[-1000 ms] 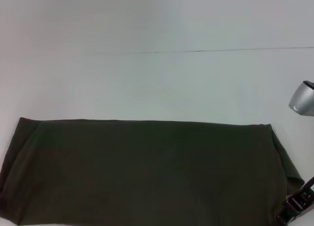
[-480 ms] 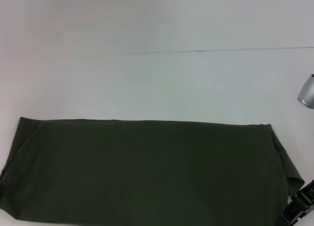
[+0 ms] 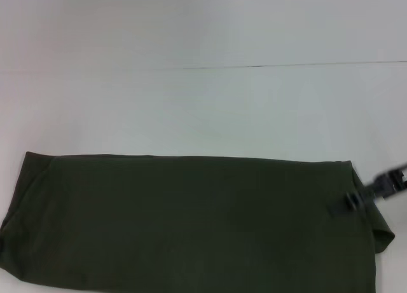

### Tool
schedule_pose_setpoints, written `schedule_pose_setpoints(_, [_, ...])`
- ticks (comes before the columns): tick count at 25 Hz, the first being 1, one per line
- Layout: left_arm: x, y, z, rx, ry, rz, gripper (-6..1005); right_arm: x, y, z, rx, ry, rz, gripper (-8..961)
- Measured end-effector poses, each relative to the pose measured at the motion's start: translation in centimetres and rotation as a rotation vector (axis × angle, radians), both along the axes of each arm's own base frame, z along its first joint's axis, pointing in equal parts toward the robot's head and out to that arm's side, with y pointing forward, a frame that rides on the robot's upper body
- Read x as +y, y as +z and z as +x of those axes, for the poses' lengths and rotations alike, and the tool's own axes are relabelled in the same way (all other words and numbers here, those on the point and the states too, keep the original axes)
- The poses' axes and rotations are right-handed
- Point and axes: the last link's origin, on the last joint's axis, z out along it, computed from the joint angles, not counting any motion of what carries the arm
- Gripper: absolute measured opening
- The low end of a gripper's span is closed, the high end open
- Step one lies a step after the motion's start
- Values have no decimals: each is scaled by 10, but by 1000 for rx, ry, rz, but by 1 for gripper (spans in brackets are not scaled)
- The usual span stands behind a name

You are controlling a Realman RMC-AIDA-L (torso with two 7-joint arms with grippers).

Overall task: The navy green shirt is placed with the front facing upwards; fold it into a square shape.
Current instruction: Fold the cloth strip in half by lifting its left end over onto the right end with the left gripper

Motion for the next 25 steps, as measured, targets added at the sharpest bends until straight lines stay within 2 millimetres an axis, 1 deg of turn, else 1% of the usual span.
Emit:
schedule_pose_setpoints(2, [0, 0, -1, -1, 1, 0, 58, 2, -5, -7, 93, 78, 39, 756])
schedule_pose_setpoints(5, [-1, -2, -2, -1, 5, 2, 59, 0, -24, -15, 193, 215, 79, 805])
schedule_pose_setpoints(10, [-3, -3, -4, -5, 21, 12, 60, -1, -70, -23, 233, 435, 180, 888])
schedule_pose_setpoints(13, [-4, -2, -6, -13, 31, 27, 60, -1, -94, -25, 231, 561, 240, 882])
schedule_pose_setpoints(15, [-4, -2, -6, -15, 33, 29, 61, -1, -106, -24, 249, 619, 275, 878])
schedule_pose_setpoints(19, [-5, -3, -8, -26, 42, 40, 61, 3, -114, -27, 283, 703, 376, 869])
schedule_pose_setpoints(21, [-5, -3, -8, -36, 45, 51, 62, 2, -118, -28, 306, 740, 417, 864])
schedule_pose_setpoints(25, [-5, -4, -9, -45, 47, 52, 62, -2, -129, -28, 318, 799, 434, 865])
